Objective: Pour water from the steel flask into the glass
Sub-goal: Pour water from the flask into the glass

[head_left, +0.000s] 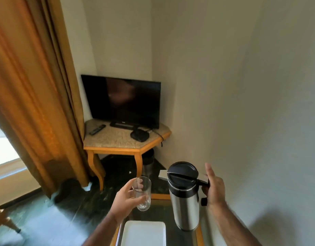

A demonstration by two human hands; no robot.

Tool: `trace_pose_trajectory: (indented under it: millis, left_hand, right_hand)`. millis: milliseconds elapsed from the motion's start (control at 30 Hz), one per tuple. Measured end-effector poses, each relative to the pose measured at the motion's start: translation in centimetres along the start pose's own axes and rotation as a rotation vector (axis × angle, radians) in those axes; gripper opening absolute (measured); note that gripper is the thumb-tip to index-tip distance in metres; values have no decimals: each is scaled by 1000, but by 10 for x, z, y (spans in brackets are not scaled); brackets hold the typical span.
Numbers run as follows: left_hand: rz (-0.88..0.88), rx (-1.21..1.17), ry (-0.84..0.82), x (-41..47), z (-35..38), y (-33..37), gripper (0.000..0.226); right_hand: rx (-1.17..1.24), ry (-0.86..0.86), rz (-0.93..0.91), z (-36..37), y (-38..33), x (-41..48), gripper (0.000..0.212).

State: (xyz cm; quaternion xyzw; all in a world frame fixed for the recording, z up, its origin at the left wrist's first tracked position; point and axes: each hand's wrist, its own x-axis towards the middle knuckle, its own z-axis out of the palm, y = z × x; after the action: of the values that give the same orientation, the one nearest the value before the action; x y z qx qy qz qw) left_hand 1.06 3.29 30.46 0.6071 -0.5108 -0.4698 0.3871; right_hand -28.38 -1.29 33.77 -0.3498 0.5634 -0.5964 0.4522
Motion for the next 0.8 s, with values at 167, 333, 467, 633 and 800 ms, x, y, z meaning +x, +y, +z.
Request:
trace_pose_trajectory:
  millis: [167,333,467,633,800]
  left_hand:
    - [39,-84,17,-12,-16,49,69]
    - [80,-68,-18,-16,-26,90,70]
    - [106,-76,-28,-18,-30,118,70]
    - [143,-65,-9,-28,-29,144,58]
    - [165,-49,-6,-34,-25,154,57]
  right_hand:
    - [48,-44,-69,10,-59,-4,62]
    - [31,-82,-142,25,-118,-6,64]
    - [-40,-103,-222,34,-155,-8,54]
    - [-108,-120,-259,37,-179,-5,53]
    - [-193,-138,-321,45,-190,-1,102]
